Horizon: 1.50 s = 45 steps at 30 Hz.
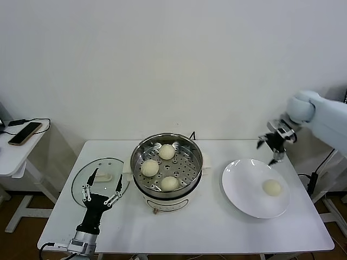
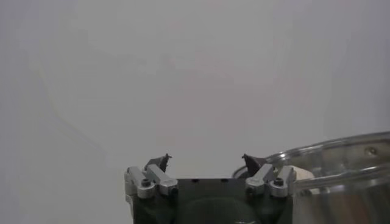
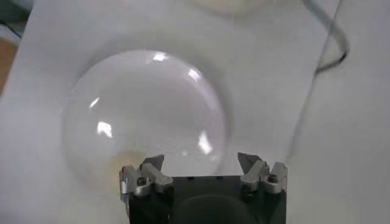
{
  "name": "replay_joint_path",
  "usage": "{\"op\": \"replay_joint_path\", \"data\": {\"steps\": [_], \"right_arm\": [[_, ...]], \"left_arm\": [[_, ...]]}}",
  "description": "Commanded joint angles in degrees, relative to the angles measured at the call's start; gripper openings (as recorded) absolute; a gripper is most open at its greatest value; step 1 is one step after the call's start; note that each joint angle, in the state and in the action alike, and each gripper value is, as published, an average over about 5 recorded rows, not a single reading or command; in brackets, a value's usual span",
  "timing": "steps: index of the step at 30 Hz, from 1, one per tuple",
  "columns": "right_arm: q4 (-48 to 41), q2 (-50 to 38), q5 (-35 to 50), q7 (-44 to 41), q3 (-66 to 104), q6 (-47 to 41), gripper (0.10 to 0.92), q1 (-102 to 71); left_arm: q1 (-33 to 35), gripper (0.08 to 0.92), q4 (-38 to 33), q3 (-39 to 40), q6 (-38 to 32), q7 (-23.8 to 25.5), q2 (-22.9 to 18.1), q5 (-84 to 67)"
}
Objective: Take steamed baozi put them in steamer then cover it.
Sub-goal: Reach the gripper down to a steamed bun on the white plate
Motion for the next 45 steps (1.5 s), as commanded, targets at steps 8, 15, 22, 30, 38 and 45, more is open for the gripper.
{"op": "replay_joint_path", "data": {"steps": [8, 15, 22, 30, 38, 45], "right_arm": [[-6.0, -2.1, 0.5, 5.6, 6.0, -4.6, 0.823, -13.8], [-7.7, -0.5, 0.6, 5.6, 7.9, -4.8, 0.823, -15.9], [-9.4, 0.9, 0.0, 5.3, 8.4, -4.4, 0.823, -16.9], [-10.5, 1.8, -1.1, 5.2, 9.3, -4.1, 0.822, -18.1], [-9.6, 1.5, -1.0, 5.3, 9.0, -4.2, 0.713, -16.6], [-6.1, 0.9, 1.0, 0.8, 3.7, -4.7, 0.643, -7.5]], "left_arm": [[0.0, 0.823, 0.1, -0.4, 0.0, 0.1, -0.1, 0.1], [0.1, 0.823, 0.2, -0.7, -0.1, 0.1, -0.2, 0.1], [0.1, 0.823, 0.2, -0.7, -0.1, 0.2, -0.3, 0.1], [0.1, 0.823, 0.2, -0.8, -0.1, 0.2, -0.3, 0.1], [0.1, 0.823, 0.0, -0.9, 0.0, 0.1, -0.3, 0.1], [-0.1, 0.823, 0.0, -0.7, 0.1, 0.1, -0.2, 0.1]]}}
